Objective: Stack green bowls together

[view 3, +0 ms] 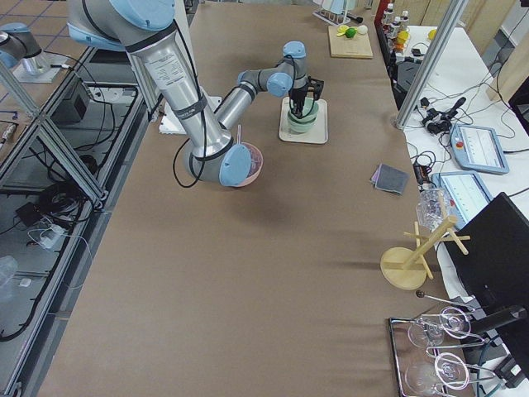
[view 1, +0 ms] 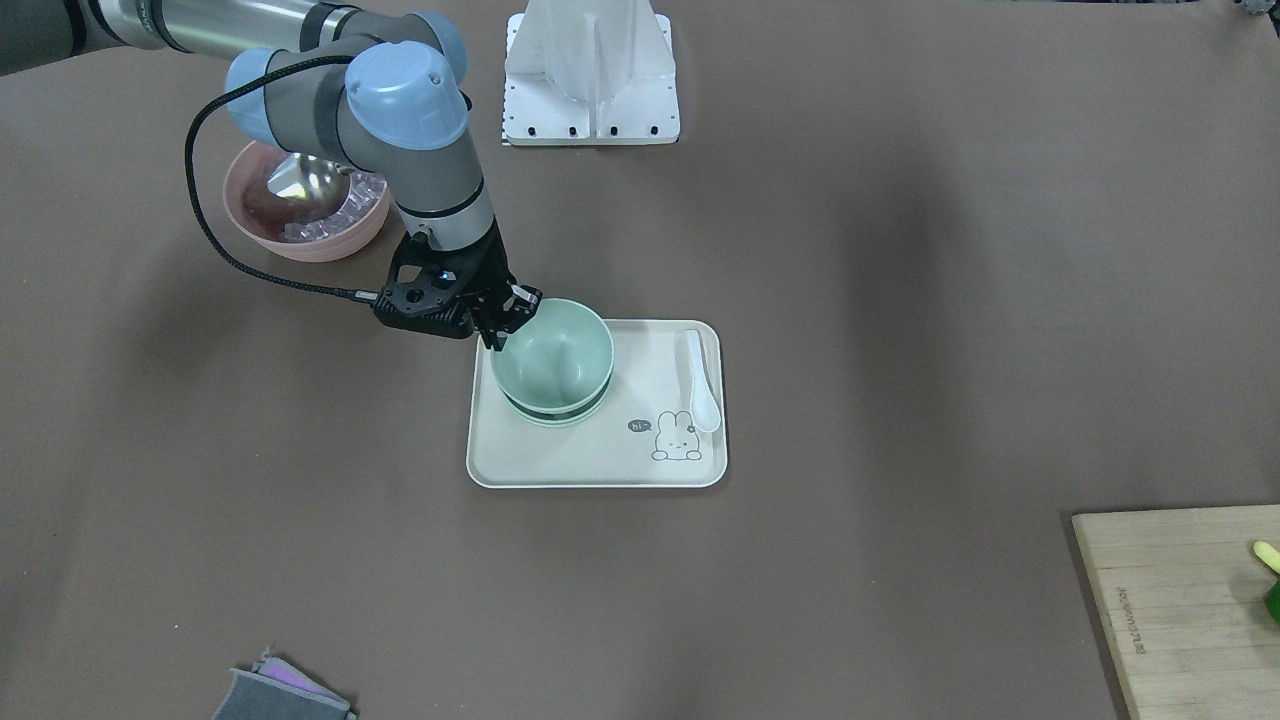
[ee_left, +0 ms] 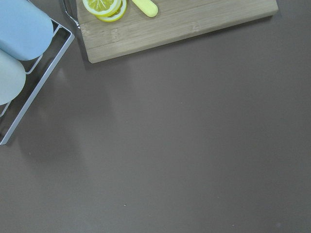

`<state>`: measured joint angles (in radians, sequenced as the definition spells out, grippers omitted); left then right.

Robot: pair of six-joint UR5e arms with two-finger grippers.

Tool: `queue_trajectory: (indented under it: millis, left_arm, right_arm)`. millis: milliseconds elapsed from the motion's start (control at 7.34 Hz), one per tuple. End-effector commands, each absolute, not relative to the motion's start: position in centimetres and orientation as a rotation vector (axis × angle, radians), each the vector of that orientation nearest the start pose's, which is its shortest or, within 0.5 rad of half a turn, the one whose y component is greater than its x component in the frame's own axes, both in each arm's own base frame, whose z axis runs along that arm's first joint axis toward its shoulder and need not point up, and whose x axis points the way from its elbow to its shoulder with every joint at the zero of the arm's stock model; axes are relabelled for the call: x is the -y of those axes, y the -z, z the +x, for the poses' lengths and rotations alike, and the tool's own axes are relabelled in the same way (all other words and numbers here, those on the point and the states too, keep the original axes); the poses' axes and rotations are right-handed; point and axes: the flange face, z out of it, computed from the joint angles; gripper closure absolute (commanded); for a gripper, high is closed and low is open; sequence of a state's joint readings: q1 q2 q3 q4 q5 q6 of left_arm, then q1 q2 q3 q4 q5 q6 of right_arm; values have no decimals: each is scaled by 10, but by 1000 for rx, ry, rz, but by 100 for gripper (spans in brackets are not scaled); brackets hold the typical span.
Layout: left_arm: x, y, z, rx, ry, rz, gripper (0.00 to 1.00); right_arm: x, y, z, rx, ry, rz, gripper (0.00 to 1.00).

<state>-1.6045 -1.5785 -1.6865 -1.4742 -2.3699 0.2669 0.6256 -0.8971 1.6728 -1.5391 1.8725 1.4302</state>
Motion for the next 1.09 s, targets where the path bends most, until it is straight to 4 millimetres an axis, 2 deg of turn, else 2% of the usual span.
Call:
queue_trajectory:
  millis: [0,953]
  left_arm:
    - [492,-609,-79,-787,-229,140,2]
    - [492,-608,-78,-789,-229,139,2]
  right_arm:
    - [479,-218,-501,843,-325,31,100]
    - [481,-226,-510,826,-316,29,100]
